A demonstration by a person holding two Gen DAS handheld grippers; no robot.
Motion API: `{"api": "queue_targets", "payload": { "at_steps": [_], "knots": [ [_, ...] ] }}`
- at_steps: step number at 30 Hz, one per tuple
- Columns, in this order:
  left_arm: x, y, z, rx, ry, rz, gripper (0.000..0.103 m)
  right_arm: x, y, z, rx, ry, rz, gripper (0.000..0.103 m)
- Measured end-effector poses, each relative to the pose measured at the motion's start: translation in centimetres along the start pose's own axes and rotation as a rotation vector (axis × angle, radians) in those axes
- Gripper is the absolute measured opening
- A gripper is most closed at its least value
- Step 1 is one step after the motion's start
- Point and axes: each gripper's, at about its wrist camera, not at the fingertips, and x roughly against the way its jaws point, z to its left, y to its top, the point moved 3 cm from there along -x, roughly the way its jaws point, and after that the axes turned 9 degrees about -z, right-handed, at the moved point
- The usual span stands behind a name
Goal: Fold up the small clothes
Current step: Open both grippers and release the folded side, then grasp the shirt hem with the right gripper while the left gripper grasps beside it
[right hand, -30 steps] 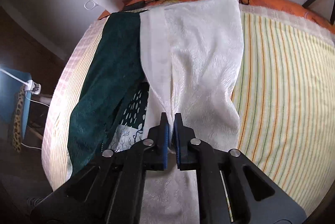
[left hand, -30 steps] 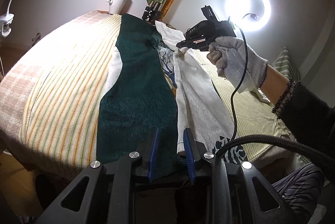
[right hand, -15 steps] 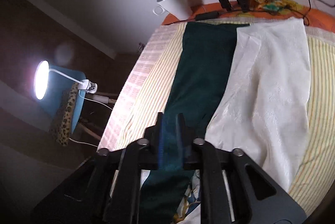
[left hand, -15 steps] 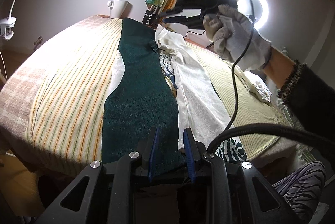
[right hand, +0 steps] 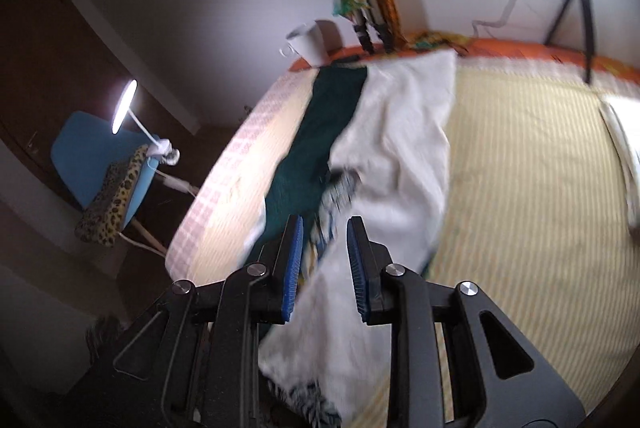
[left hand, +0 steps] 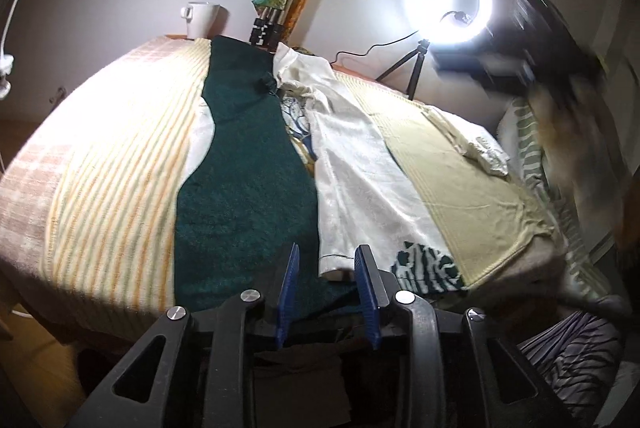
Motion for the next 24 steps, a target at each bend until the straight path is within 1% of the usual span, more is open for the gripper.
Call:
{"api": "queue_targets", "payload": {
  "at_steps": [3,6,9,12,14,16,17,18,19,21,23,24],
  "knots": [
    [-0.6,0.3,0.1,0.041,-0.029,0.007,0.029,1.1,-4.6,-1.2,-0.028,-0.045,0.053,0.025],
    [-1.3,0.3,0.2,0.078,-0.052,0.029,0.029,0.3,-9.8,-2.8,-0.075,-0.066,0.150,0.025],
    [-2.5,0.1,0.2,0.130,-0.086,0.071,0.029,-1.0,-12.9,-3.8,-0.105,-0.062,0.230,0.025],
    [-3.7,-0.2,0.2,0.170,-0.102,0.107,0.028,-1.5,-14.7,-4.0,-0.111,-0.052,0.261,0.025],
    [-4.3,-0.3,0.3,0.192,-0.108,0.124,0.026,-1.2,-15.3,-4.4,-0.129,-0.031,0.242,0.025],
    [-4.9,-0.2,0.2,0.204,-0.109,0.137,0.011,-0.9,-15.5,-4.7,-0.154,0.003,0.239,0.025],
    [-5.1,-0.2,0.2,0.204,-0.103,0.139,0.008,-0.8,-15.6,-4.8,-0.164,0.019,0.237,0.025],
    [-5.2,-0.2,0.1,0.201,-0.096,0.140,0.002,-0.7,-15.9,-4.9,-0.170,0.032,0.239,0.025],
    [-5.3,-0.2,-0.1,0.195,-0.091,0.138,0.000,-0.8,-16.1,-4.8,-0.173,0.044,0.243,0.025],
    [-5.3,-0.3,-0.4,0.184,-0.089,0.137,0.000,-1.1,-16.6,-4.2,-0.179,0.075,0.253,0.025],
    [-5.1,-0.4,-0.7,0.159,-0.077,0.133,0.000,-1.6,-16.9,-3.5,-0.154,0.084,0.262,0.024],
    [-5.0,-0.5,-0.9,0.146,-0.070,0.130,0.000,-1.7,-16.9,-3.2,-0.124,0.077,0.257,0.014]
  ]
}}
